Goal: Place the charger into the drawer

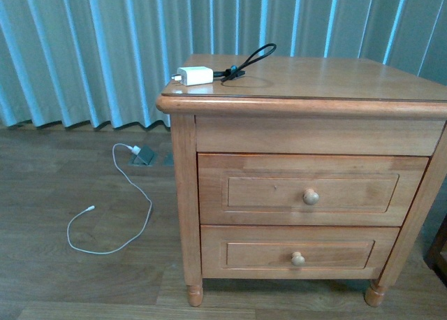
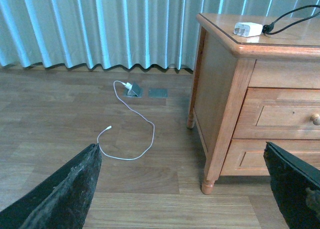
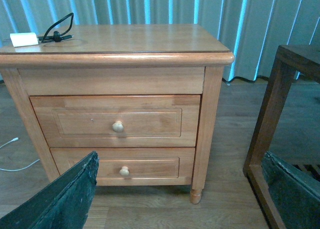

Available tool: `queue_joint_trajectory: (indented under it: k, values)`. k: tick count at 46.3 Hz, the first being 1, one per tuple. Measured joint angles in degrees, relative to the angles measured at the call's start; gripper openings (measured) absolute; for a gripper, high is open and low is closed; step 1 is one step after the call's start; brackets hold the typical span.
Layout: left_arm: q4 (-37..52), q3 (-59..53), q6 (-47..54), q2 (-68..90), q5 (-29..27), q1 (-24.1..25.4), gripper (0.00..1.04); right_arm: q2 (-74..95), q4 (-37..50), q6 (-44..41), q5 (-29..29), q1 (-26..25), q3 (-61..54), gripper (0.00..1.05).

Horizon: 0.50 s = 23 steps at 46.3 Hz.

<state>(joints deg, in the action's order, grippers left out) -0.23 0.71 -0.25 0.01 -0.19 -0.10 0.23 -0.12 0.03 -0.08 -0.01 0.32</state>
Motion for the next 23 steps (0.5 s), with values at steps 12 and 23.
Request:
queue_joint_trajectory:
  k: [12, 23]
  values:
    - [0.00, 0.00, 0.00, 0.00, 0.00, 0.00, 0.99, 0.00, 0.00, 0.00, 0.00, 0.00, 0.00, 0.96]
    - [0.00, 0.00, 0.00, 0.00, 0.02, 0.00, 0.99, 0.00, 0.00, 0.00, 0.00, 0.00, 0.00, 0.96]
